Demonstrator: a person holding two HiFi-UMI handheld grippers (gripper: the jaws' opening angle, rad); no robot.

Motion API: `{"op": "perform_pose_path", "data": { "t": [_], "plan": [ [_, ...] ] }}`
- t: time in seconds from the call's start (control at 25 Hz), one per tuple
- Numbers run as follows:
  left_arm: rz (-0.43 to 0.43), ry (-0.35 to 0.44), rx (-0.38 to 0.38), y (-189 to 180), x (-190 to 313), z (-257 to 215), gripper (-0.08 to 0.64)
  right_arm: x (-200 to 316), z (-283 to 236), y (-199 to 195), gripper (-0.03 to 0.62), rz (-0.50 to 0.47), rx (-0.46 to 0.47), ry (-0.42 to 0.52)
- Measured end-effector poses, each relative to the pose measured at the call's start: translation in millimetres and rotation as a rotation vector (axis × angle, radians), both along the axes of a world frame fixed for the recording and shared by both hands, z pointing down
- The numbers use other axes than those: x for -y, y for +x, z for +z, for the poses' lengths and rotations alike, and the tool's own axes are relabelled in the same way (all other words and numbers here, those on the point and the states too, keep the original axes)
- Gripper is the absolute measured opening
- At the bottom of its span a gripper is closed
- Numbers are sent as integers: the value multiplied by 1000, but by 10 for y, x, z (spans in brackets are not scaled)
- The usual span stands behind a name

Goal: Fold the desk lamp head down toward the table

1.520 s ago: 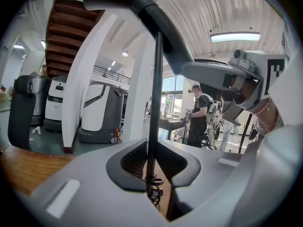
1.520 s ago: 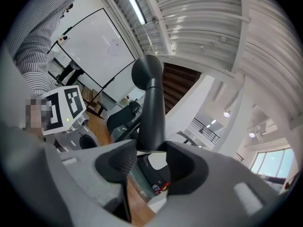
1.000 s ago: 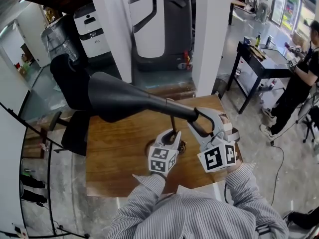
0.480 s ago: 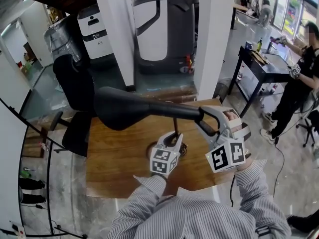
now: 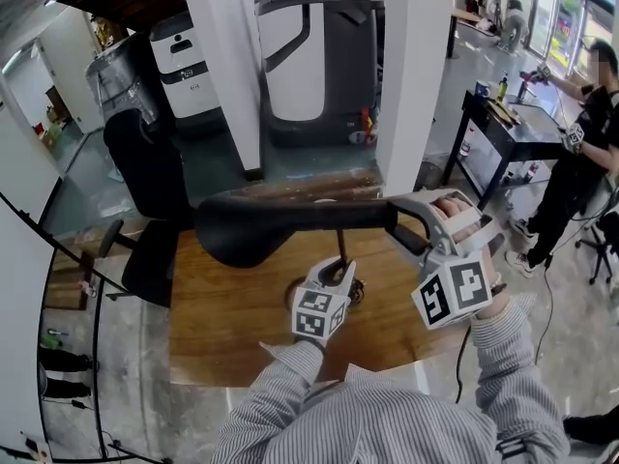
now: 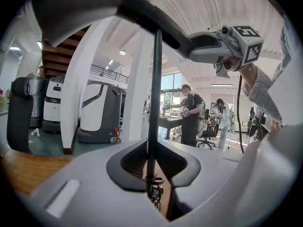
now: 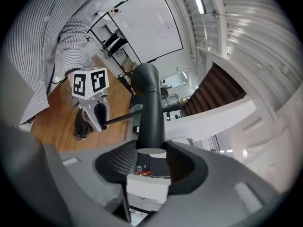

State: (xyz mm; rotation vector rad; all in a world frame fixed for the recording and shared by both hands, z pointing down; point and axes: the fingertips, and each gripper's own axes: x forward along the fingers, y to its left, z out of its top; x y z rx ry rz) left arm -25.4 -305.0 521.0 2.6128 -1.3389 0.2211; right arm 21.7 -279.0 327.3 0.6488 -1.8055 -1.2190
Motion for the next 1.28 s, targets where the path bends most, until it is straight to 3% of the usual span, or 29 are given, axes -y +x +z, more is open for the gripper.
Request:
{"op": "perform_pose_path", "data": {
  "t": [0.68, 1.28],
  "plan": [
    [-34, 22, -12, 1, -3, -2, 56, -9, -276, -58, 192, -70, -346, 90],
    [-68, 50, -28, 12, 9, -28, 55, -22, -416, -128, 192, -95, -503, 47]
  ]
}}
